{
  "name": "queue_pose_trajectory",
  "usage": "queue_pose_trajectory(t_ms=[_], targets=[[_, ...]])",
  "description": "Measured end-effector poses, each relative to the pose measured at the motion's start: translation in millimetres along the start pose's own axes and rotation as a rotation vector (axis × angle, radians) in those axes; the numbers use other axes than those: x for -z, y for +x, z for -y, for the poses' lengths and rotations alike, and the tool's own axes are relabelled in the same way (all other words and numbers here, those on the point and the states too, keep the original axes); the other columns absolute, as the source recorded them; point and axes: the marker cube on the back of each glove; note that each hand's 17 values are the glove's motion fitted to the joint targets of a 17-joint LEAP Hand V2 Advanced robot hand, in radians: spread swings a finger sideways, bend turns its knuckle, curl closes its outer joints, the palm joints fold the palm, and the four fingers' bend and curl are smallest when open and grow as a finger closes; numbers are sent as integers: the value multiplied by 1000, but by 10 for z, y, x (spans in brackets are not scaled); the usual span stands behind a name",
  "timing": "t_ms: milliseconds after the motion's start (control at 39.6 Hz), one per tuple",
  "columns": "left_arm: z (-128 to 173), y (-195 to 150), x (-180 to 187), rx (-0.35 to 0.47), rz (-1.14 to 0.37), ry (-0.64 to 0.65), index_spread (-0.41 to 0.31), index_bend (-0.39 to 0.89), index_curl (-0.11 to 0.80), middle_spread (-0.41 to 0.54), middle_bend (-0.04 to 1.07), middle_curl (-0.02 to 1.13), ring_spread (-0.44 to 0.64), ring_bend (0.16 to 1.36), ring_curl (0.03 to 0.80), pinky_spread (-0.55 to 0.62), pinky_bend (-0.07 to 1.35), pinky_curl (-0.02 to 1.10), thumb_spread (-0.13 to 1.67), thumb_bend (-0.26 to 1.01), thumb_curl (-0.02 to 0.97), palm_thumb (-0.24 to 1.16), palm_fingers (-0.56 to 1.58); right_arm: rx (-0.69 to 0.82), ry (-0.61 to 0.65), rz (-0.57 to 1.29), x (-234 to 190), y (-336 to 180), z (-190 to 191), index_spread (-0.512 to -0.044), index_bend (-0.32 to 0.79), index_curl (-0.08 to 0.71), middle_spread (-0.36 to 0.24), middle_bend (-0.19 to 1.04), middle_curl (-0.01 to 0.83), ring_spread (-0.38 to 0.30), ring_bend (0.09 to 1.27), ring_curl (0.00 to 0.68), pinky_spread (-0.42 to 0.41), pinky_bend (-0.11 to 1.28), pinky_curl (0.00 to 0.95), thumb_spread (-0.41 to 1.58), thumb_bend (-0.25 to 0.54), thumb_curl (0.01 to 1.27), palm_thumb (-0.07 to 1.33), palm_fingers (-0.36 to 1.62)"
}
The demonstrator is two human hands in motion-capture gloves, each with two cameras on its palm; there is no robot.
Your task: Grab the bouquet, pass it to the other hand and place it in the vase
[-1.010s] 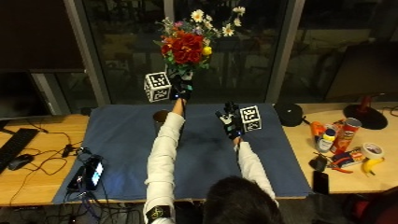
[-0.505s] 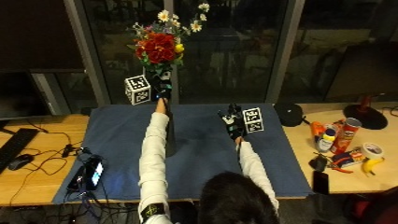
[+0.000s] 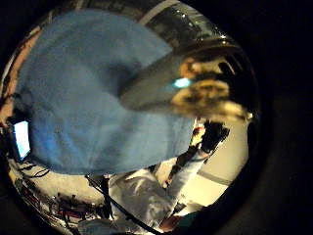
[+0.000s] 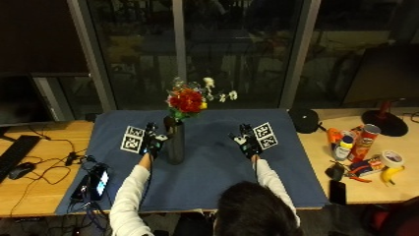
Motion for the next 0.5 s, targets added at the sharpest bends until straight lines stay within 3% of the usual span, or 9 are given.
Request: queue_pose_trajectory(t_ms=[25,76,151,278,404,505], targets=[[29,-140,-6,-125,-4,19,109,-13,365,166,212,470,187,448,448,230,355,467,723,-41,603,649,-158,10,-3,-19,11,92,-3,-313,133,193,-10,225,353,27,522,304,204,590,345,998,-16,333,459,123],[-153,-300,-20,-275,-9,44,147,-14,320,238,167,404,259,448,401,297,355,429,756,-29,587,664,-145,37,8,-60,51,270,6,-313,133,196,-7,220,352,33,518,304,205,583,344,1001,-19,332,466,120],[-473,-392,-24,-382,26,101,179,-4,270,315,158,356,348,469,373,377,374,405,810,-38,556,650,-161,25,2,-70,116,461,-29,-309,136,201,-5,215,351,36,502,299,211,577,344,1006,-20,332,473,113],[-595,-395,-45,-518,58,107,211,18,210,394,161,332,445,508,361,456,410,396,856,-57,508,585,-177,21,47,-155,297,759,-45,-307,131,205,-3,210,350,40,493,295,217,563,341,1011,-23,330,480,117],[-278,-319,-35,-520,38,126,213,40,170,431,165,317,492,534,357,493,425,391,882,-58,464,512,-175,27,-51,-160,366,941,-33,-309,139,213,-3,204,349,43,478,290,214,551,337,1017,-16,335,512,133],[-91,-237,25,-485,-13,132,203,55,150,426,181,315,502,550,355,499,422,384,892,-66,430,438,-148,7,-112,-149,326,1045,9,-312,131,214,-10,200,349,44,474,288,212,542,336,1024,35,372,636,136]])
